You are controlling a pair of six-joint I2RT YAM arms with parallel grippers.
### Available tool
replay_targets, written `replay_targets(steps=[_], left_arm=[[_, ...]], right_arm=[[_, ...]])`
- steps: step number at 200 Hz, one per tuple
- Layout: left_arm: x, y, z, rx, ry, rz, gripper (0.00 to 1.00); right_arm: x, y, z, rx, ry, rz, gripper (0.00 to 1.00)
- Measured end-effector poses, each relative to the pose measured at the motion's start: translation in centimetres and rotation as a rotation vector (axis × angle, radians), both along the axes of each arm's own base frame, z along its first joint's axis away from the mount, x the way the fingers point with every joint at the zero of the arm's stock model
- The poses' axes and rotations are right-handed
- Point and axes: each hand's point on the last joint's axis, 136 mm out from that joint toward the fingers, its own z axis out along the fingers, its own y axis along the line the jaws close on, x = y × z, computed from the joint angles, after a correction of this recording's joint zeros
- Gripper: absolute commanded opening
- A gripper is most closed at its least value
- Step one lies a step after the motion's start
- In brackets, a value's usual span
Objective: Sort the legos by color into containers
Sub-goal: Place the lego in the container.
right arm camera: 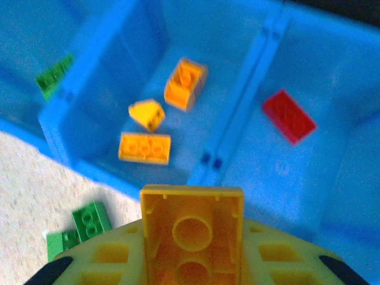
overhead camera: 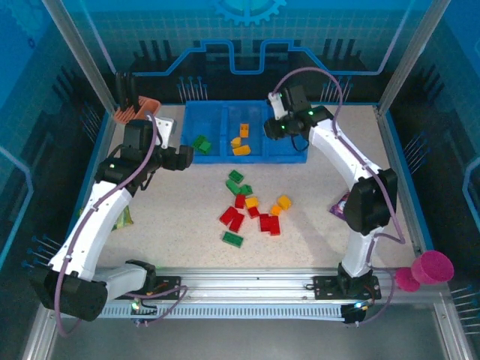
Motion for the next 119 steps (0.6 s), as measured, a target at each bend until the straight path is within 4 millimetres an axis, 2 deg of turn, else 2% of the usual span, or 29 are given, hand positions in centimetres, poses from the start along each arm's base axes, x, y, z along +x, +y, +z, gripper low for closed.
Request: replay_targets(steps=[22, 47, 104, 119], left_arm=[[0.0, 0.0, 0.0, 0.000, 0.000, 0.001, 0.94], [0.0, 0.0, 0.0, 0.000, 0.000, 0.001, 0.94], [0.0, 0.0, 0.0, -0.001, 0.000, 0.001, 0.95], [0.0, 0.0, 0.0, -0.001, 0.000, 0.001, 0.95]], right_arm=[[1.9, 1.6, 0.4, -0.001, -0.032, 0.038, 0.31], [3.7, 4.1, -1.2, -0.030, -0.034, 0.093, 0.33], [5.4, 9.9, -7.3, -0.158, -0.046, 0.230, 0.35], [6.1, 10.9, -8.9, -0.172, -0.041, 0.248, 0.34]])
